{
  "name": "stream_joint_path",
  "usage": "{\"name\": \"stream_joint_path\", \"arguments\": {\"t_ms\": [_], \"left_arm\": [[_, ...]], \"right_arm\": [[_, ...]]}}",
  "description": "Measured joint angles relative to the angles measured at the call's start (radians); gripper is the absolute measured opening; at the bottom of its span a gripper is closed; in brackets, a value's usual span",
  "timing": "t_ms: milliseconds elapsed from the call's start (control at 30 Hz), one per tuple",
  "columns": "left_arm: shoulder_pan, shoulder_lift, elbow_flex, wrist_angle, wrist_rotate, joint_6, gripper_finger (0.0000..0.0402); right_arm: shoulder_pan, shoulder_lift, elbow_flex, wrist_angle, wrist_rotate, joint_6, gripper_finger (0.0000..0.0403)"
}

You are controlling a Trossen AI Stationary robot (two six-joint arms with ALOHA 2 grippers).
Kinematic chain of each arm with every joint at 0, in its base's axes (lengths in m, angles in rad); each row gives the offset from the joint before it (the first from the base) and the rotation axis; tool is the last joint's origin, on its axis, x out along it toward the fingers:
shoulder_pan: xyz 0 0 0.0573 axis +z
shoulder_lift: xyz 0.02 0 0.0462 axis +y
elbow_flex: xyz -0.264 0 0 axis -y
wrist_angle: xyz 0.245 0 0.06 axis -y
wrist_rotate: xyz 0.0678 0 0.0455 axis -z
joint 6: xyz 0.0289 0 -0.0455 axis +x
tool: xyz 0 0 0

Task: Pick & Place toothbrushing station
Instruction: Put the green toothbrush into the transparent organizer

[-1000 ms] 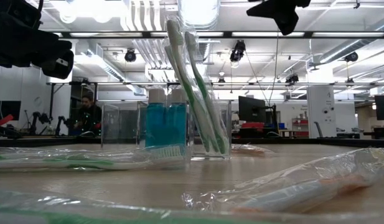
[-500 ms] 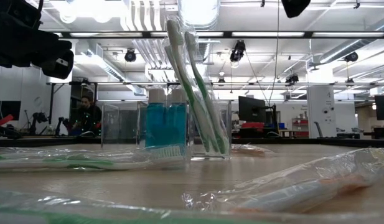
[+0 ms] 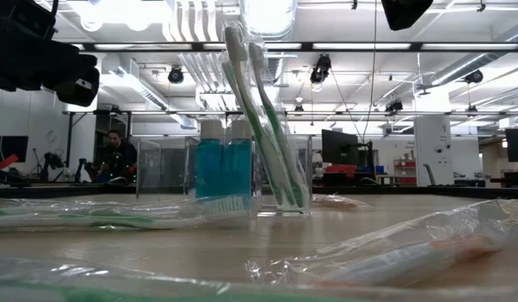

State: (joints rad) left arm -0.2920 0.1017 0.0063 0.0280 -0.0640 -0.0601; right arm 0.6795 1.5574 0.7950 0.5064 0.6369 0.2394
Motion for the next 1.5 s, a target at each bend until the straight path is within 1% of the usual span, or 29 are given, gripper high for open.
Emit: {"name": "stream_joint_path", "arguments": {"t_ms": [100,233,367,467,667,800,967,1133,1300,1500], "left_arm": [[0.000,0.000,0.000,0.000,0.000,0.000,0.0108],[0.000,0.000,0.000,0.000,0.000,0.000,0.0108],[0.000,0.000,0.000,0.000,0.000,0.000,0.0108],[0.000,0.000,0.000,0.000,0.000,0.000,0.0108],[0.000,0.000,0.000,0.000,0.000,0.000,0.0108],[0.000,0.000,0.000,0.000,0.000,0.000,0.0108],[0.000,0.000,0.000,0.000,0.000,0.000,0.0108],[0.000,0.000,0.000,0.000,0.000,0.000,0.0108],[0.000,0.000,0.000,0.000,0.000,0.000,0.0108],[0.000,0.000,0.000,0.000,0.000,0.000,0.0108]], "right_arm": [[0.031,0.078,0.054,-0.013,0.000,0.060,0.0155],[0.076,0.156,0.113,-0.085,0.003,0.156,0.0155],[0.122,0.204,0.171,-0.175,0.002,0.229,0.0155],[0.157,0.235,0.212,-0.291,0.002,0.264,0.0155],[0.221,0.283,0.279,-0.445,-0.032,0.361,0.0155],[0.253,0.319,0.299,-0.450,-0.035,0.439,0.0155],[0.261,0.360,0.318,-0.450,-0.023,0.522,0.0155],[0.259,0.427,0.367,-0.445,0.018,0.529,0.0155],[0.257,0.513,0.424,-0.442,0.018,0.578,0.0155],[0.245,0.577,0.473,-0.444,0.019,0.607,0.0155]]}}
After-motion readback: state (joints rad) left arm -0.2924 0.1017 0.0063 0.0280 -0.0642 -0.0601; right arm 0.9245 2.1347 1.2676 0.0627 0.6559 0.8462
